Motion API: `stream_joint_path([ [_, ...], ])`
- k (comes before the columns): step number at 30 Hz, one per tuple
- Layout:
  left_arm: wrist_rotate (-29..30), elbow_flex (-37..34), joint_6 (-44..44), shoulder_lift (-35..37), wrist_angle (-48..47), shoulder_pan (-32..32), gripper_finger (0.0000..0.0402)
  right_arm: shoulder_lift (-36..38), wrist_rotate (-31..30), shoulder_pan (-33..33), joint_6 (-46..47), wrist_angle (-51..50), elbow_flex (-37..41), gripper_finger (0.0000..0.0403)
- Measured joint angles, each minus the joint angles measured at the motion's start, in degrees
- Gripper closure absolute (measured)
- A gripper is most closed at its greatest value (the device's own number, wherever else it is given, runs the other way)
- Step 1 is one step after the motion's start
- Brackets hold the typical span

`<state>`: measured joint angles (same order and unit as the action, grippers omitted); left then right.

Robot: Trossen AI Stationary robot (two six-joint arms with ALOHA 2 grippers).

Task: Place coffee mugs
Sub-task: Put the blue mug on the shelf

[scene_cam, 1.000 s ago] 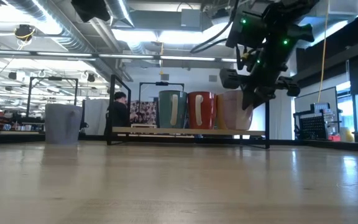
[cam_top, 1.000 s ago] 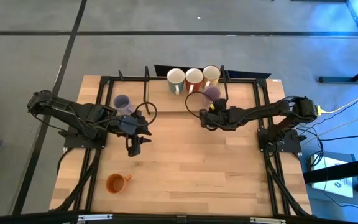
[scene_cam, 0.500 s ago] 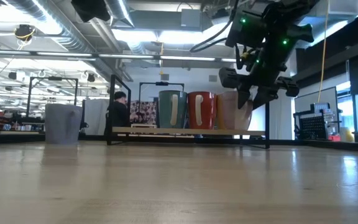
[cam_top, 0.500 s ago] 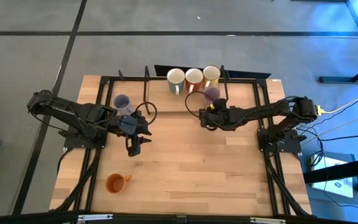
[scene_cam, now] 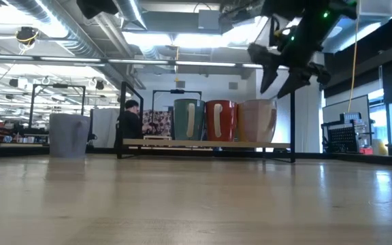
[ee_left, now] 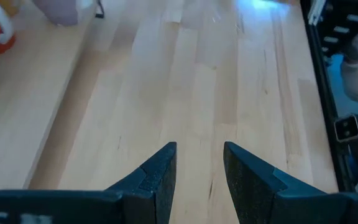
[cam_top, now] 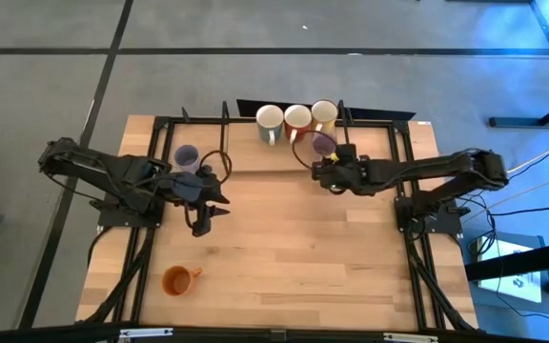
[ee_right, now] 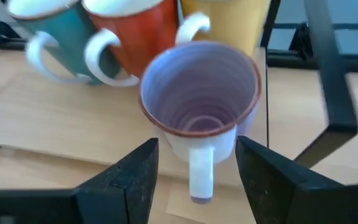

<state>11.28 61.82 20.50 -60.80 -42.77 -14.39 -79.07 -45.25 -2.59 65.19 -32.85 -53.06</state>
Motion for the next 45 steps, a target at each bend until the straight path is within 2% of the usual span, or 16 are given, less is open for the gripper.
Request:
stream_joint_path([
  [2, 0.61, 0.00, 1.02, 1.19, -0.29, 0.00, 0.0274, 1.67, 0.11, 0.23, -1.59, 0.39, 0.00, 0.0201],
  [8, 3.56, 0.00, 1.95, 6.43, -1.12, 1.64, 0.0274, 6.81, -6.96, 2.85, -11.01, 5.69, 0.02, 0.0201],
  [15, 9.25, 0.00, 3.97, 11.44, -7.24, 6.76, 0.0272, 10.56, -6.21, 5.60, -20.83, 11.26, 0.02, 0.0200],
  [18, 8.98, 0.00, 4.97, 12.46, -11.48, 11.44, 0.0256, 11.24, -6.18, 7.74, -23.30, 13.81, 0.04, 0.0200],
  [22, 9.01, 0.00, 7.18, 12.71, -21.18, 19.57, 0.0220, 11.41, -5.71, 12.05, -31.25, 20.25, 0.04, 0.0200],
  [27, 9.67, -0.40, 5.72, 11.63, -30.28, 31.18, 0.0198, 11.37, 0.32, 16.73, -38.00, 26.69, 0.04, 0.0200],
  [34, 0.16, -7.66, -3.07, 11.63, -29.57, 44.49, 0.0199, 11.34, 0.81, 22.02, -38.12, 27.44, 0.04, 0.0200],
  [38, -4.67, -12.99, -4.20, 11.04, -27.59, 50.81, 0.0200, 11.34, 0.53, 23.77, -36.58, 27.23, 0.04, 0.0200],
  [41, -8.92, -14.45, -4.60, 10.18, -23.71, 53.75, 0.0200, 11.34, -0.86, 24.63, -36.37, 27.23, 0.04, 0.0200],
  [45, -9.32, -14.64, -8.31, 7.99, -20.90, 55.20, 0.0200, 11.34, -1.60, 24.87, -36.30, 27.20, 0.04, 0.0200],
])
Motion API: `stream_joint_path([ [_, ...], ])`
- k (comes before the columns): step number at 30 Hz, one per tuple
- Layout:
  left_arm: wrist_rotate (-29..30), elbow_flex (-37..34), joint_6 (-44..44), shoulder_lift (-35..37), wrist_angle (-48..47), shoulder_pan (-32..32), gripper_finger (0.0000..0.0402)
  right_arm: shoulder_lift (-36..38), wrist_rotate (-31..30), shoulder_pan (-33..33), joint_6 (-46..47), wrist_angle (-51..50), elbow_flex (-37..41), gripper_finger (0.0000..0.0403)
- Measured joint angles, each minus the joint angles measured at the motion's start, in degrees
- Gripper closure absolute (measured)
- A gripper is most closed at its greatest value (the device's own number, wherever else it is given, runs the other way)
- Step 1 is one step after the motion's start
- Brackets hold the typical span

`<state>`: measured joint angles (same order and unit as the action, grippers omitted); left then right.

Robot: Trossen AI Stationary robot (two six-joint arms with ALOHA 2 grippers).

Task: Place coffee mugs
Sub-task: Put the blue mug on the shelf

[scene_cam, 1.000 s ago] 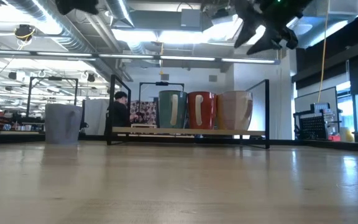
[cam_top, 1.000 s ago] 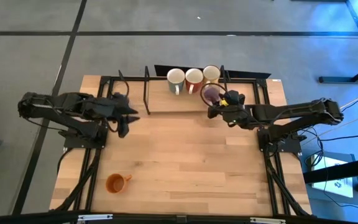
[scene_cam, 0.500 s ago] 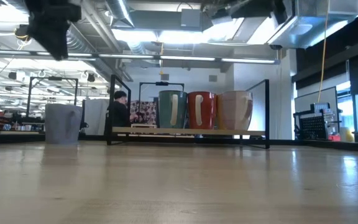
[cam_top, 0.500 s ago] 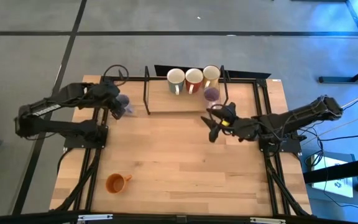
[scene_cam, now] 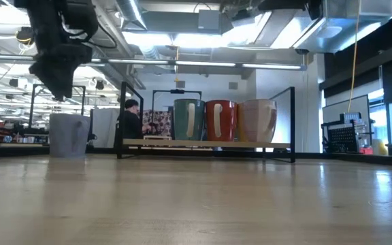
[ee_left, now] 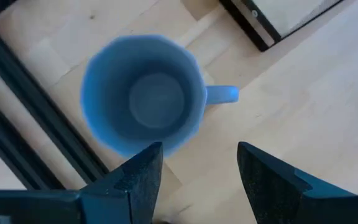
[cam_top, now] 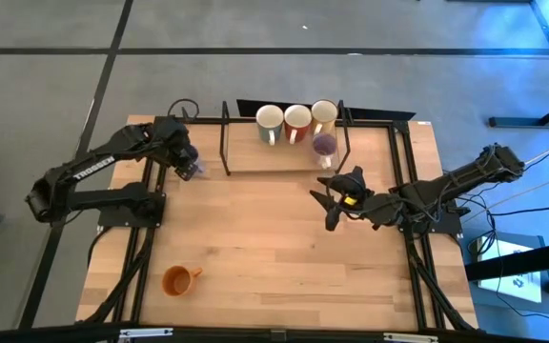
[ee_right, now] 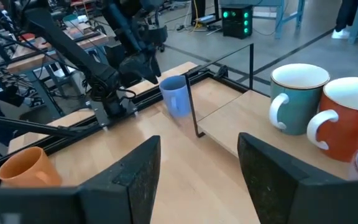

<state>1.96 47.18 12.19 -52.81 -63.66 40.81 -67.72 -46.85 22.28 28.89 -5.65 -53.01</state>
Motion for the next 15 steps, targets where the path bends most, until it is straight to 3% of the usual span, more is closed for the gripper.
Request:
stream_joint_path([
  [6, 0.20, -0.14, -11.01, -3.11, 1.64, 0.08, 0.0200, 0.00, 0.11, -0.11, 0.96, -0.50, 0.04, 0.0201],
  [15, 0.04, -2.64, -19.99, -7.00, 1.64, 0.08, 0.0200, -0.02, 0.98, -0.11, 1.02, -0.78, 0.04, 0.0201],
])
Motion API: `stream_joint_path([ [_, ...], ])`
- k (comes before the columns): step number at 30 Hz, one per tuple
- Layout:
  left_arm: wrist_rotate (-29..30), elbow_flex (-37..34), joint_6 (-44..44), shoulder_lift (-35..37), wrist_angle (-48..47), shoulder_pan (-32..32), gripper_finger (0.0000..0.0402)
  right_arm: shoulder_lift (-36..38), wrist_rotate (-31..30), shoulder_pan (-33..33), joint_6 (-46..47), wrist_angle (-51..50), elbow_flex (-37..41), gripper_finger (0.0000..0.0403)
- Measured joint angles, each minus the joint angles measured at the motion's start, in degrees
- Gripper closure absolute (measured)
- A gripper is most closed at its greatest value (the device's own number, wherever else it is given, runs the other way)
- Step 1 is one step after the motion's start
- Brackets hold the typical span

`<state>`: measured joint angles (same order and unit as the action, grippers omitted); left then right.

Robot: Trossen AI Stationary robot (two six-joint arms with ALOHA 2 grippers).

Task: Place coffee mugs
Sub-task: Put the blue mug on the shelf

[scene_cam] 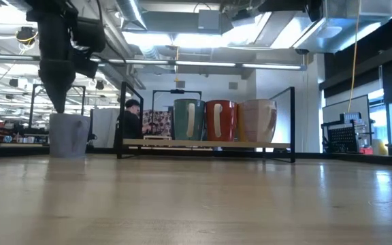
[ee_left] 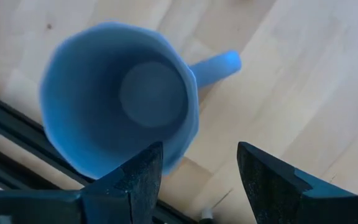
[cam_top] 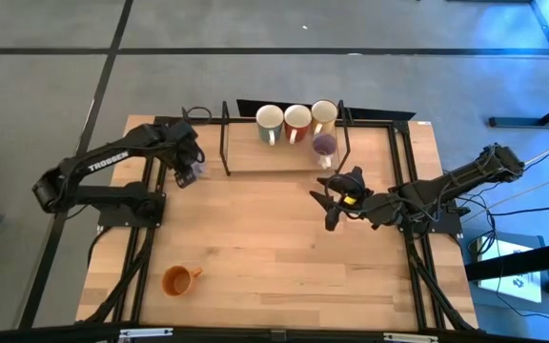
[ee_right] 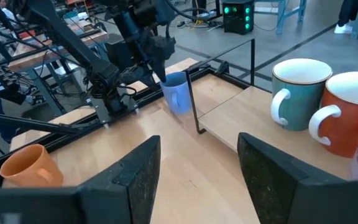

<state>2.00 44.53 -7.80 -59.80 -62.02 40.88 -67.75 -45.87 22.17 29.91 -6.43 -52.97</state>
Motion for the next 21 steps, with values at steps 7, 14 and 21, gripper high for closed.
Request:
stream_joint_path([
  [7, -0.24, -1.62, -2.48, -1.01, -0.06, -0.02, 0.0200, 0.00, 0.00, -0.04, -0.17, -0.19, 0.02, 0.0201],
  [14, -4.86, -1.62, -4.53, -0.99, 0.04, -0.02, 0.0201, 0.00, -0.04, -0.06, -0.20, -1.17, 0.04, 0.0201],
  [21, -3.06, -1.62, -6.35, -3.36, -0.59, -0.04, 0.0215, 0.00, 0.37, -0.06, -0.66, -1.12, 0.03, 0.0201],
])
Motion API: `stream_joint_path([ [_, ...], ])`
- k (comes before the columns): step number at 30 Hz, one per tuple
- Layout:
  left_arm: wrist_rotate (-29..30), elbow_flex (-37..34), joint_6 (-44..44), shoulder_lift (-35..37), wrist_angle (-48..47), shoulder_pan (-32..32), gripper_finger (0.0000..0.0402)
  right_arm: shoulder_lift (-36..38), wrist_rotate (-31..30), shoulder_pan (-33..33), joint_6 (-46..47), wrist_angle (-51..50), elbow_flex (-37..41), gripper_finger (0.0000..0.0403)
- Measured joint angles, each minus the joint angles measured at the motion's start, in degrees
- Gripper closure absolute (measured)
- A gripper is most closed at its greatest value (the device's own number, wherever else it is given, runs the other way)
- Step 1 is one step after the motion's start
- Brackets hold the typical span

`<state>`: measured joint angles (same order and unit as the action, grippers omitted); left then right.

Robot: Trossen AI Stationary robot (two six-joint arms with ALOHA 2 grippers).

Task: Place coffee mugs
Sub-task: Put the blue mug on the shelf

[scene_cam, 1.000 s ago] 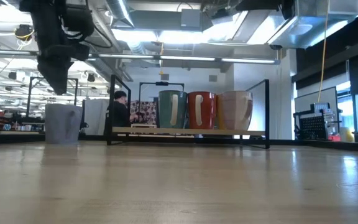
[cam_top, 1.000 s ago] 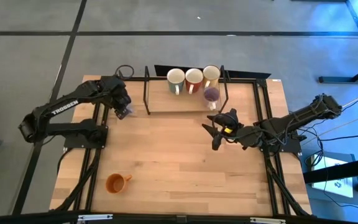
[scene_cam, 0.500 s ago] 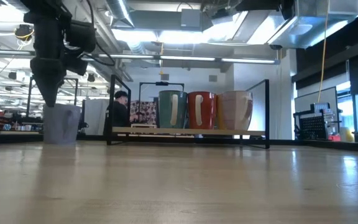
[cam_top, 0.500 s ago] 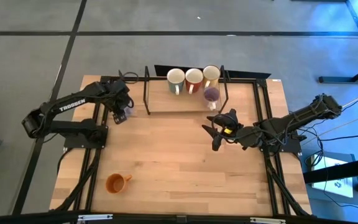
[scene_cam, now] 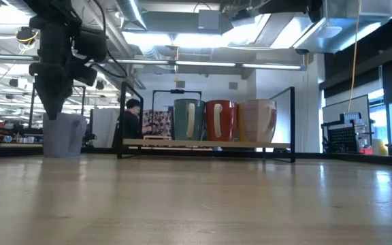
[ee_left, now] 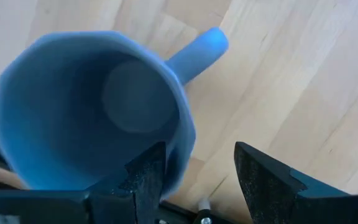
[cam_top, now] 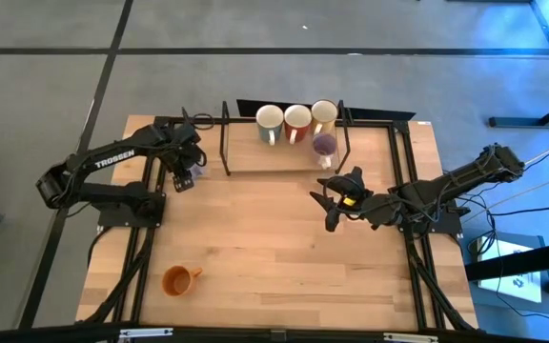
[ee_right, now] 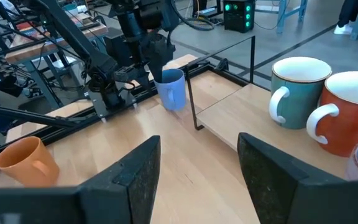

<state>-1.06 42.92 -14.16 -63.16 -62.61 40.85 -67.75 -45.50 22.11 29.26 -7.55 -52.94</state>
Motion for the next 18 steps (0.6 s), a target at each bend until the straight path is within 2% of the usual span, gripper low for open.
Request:
stream_joint_path([
  [7, 0.28, 0.00, -1.50, -4.89, 0.95, 0.01, 0.0263, 0.00, -0.31, 0.00, -0.02, 0.13, 0.01, 0.0201],
  [15, 0.66, 0.04, -3.14, -7.33, 2.91, -1.73, 0.0378, 0.00, 1.41, 0.00, 2.19, 0.13, 0.00, 0.0201],
  [18, 1.88, 0.04, -2.92, -7.25, 2.81, -3.20, 0.0383, 0.00, 1.47, 0.00, 2.26, 0.14, 0.00, 0.0201],
])
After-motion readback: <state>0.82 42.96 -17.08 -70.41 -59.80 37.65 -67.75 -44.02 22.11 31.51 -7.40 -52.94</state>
